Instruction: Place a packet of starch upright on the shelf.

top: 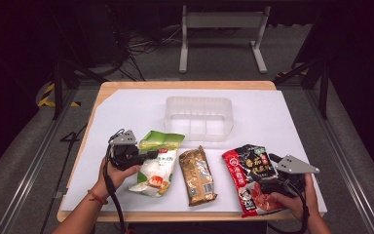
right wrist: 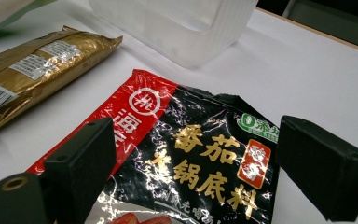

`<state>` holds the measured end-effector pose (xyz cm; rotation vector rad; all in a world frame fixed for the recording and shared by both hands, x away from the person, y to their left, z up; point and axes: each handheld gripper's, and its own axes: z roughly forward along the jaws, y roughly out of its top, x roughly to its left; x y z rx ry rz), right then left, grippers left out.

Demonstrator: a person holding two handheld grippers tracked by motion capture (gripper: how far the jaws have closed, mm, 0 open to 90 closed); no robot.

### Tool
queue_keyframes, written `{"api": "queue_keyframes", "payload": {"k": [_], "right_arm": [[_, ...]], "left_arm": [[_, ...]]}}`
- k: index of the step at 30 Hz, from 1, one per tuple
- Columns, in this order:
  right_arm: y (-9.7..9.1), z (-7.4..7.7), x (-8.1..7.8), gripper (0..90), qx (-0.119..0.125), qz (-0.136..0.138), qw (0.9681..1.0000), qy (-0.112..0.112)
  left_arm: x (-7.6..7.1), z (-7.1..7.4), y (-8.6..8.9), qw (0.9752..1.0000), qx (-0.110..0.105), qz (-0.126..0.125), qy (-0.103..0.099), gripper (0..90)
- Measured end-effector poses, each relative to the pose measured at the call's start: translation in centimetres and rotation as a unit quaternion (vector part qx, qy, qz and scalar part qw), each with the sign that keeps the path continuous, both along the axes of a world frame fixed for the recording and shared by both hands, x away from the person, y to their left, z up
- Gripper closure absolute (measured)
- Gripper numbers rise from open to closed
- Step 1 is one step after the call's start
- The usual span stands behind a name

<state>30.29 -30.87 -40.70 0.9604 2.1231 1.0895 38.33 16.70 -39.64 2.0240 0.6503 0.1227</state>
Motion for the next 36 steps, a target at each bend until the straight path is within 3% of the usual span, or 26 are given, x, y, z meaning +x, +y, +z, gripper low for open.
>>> {"api": "queue_keyframes", "payload": {"k": [7, 22, 27, 36], "right_arm": [[-0.1, 0.2, -0.1, 12.7, 0.004, -0.008, 0.9999, -0.009], [-0.3, 0.2, 0.0, 12.7, 0.009, -0.012, 0.9998, -0.013], [-0.3, 0.2, -0.1, 12.7, 0.012, -0.014, 0.9997, -0.015], [-0.4, 0.2, -0.1, 12.8, 0.013, -0.017, 0.9997, -0.015]], "left_arm": [[-0.8, 1.2, 0.3, 0.9989, -0.001, 0.013, -0.046, 88.4], [-1.5, 3.0, 0.3, 0.9952, -0.014, 0.036, -0.09, 88.8], [-1.7, 4.2, 0.1, 0.9925, -0.02, 0.045, -0.112, 88.8], [0.1, 5.9, -1.9, 0.9884, -0.05, 0.061, -0.13, 88.8]]}}
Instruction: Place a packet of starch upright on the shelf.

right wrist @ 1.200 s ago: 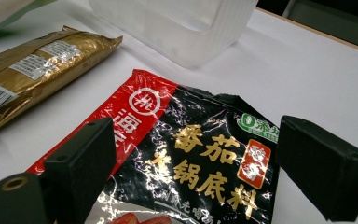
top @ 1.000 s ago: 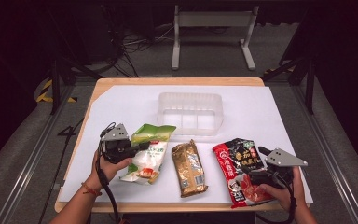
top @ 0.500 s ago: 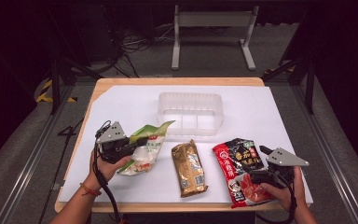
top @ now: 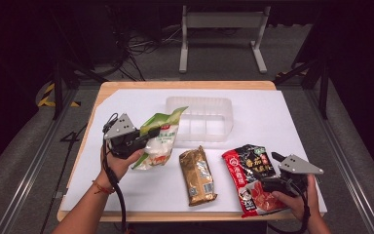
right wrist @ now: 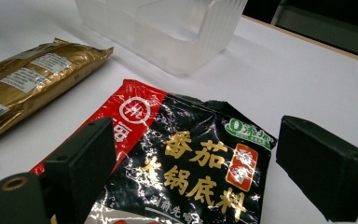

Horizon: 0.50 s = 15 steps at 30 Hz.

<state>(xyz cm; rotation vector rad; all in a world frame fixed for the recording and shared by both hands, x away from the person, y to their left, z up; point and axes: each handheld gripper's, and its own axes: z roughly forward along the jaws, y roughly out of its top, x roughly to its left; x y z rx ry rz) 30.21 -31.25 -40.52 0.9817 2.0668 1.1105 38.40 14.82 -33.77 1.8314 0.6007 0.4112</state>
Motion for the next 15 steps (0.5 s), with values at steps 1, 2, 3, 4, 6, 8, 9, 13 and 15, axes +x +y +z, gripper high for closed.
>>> {"api": "queue_keyframes", "payload": {"k": [1, 2, 3, 4, 6, 8, 9, 13, 15], "right_arm": [[0.0, 0.0, 0.0, 12.8, 0.0, 0.0, 1.0, 0.0], [0.0, 0.0, 0.0, 12.8, 0.001, 0.0, 1.0, 0.0], [0.0, 0.0, 0.0, 12.8, 0.001, -0.001, 1.0, 0.0], [0.0, 0.0, 0.0, 12.8, 0.001, -0.001, 1.0, -0.001], [0.0, 0.1, 0.0, 12.8, 0.003, -0.001, 1.0, -0.002], [-0.1, 0.1, 0.0, 12.8, 0.003, -0.001, 1.0, -0.002], [-0.1, 0.1, 0.0, 12.8, 0.003, -0.001, 1.0, -0.002], [-0.1, 0.1, 0.0, 12.8, 0.004, 0.0, 1.0, -0.001], [-0.1, 0.0, 0.0, 12.8, 0.004, 0.0, 1.0, -0.001]], "left_arm": [[0.0, 0.0, 0.0, 1.0, 0.0, 0.0, 0.0, 88.8], [0.3, 0.2, -0.3, 1.0, -0.007, 0.004, -0.002, 88.8], [0.6, 0.3, -0.6, 0.9999, -0.01, 0.009, -0.004, 88.8], [0.8, 0.5, -0.9, 0.9999, -0.008, 0.01, -0.005, 88.8], [1.6, 1.0, -1.7, 0.9998, -0.007, 0.012, -0.014, 88.8], [1.8, 1.1, -1.9, 0.9998, -0.008, 0.012, -0.012, 88.8], [2.1, 1.2, -2.2, 0.9998, -0.011, 0.014, -0.011, 88.8], [3.1, 1.3, -3.3, 0.9996, -0.012, 0.022, -0.011, 88.8], [3.8, 1.2, -3.7, 0.9994, -0.02, 0.026, -0.008, 88.8]]}}
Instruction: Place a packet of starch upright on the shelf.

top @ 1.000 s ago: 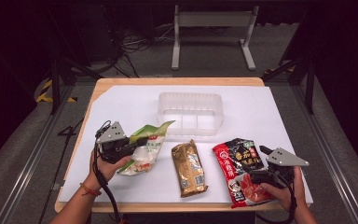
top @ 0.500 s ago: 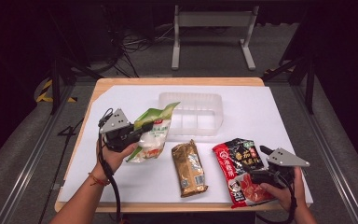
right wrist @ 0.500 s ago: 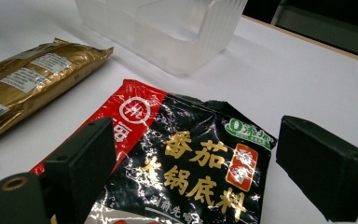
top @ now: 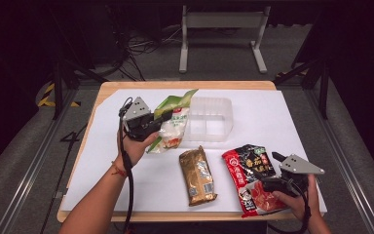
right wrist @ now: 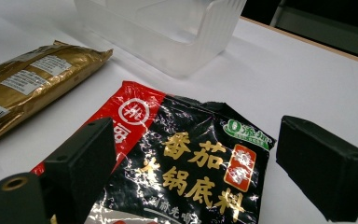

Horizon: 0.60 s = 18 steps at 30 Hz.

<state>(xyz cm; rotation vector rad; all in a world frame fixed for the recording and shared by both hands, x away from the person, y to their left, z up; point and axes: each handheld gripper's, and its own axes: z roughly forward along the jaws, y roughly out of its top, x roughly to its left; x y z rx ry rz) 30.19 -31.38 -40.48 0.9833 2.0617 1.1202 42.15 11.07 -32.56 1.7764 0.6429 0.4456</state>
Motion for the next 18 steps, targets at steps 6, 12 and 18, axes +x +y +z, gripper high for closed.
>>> {"api": "queue_keyframes", "payload": {"k": [6, 12, 18], "right_arm": [[0.0, -0.1, 0.0, 12.8, -0.001, 0.001, 1.0, 0.0], [0.1, -0.1, 0.0, 12.8, -0.002, 0.002, 1.0, 0.001], [0.1, -0.1, 0.0, 12.8, -0.003, 0.004, 1.0, 0.002]], "left_arm": [[1.5, -0.1, -1.2, 0.9997, -0.008, 0.022, 0.001, 88.8], [2.9, -0.3, -2.6, 0.9988, -0.002, 0.05, -0.002, 88.8], [4.3, -0.4, -3.3, 0.9968, 0.003, 0.079, -0.006, 88.8]]}}
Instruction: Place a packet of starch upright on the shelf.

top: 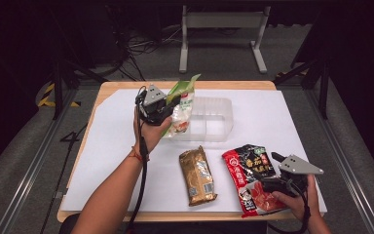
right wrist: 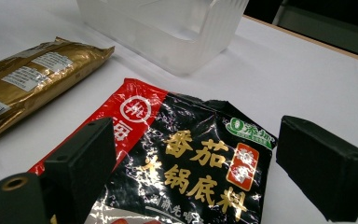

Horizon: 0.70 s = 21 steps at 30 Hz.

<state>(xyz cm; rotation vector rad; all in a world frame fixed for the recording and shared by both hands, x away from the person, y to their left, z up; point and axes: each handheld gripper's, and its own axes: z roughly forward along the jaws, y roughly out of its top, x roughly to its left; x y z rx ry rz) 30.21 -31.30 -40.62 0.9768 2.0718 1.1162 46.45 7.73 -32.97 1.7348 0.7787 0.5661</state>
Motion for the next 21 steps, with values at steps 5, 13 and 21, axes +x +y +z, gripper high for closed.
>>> {"api": "queue_keyframes", "payload": {"k": [5, 13, 21], "right_arm": [[0.1, -0.1, 0.0, 12.8, -0.002, 0.002, 1.0, 0.0], [0.1, -0.3, 0.1, 12.8, -0.004, 0.005, 1.0, 0.005], [0.1, -0.4, 0.2, 12.9, -0.008, 0.007, 0.9999, 0.007]], "left_arm": [[1.4, -0.4, -0.5, 0.9998, -0.001, 0.021, 0.005, 88.8], [3.2, -0.1, -1.4, 0.9985, 0.002, 0.053, -0.011, 88.8], [4.8, 0.1, -2.1, 0.9958, 0.021, 0.082, -0.037, 88.8]]}}
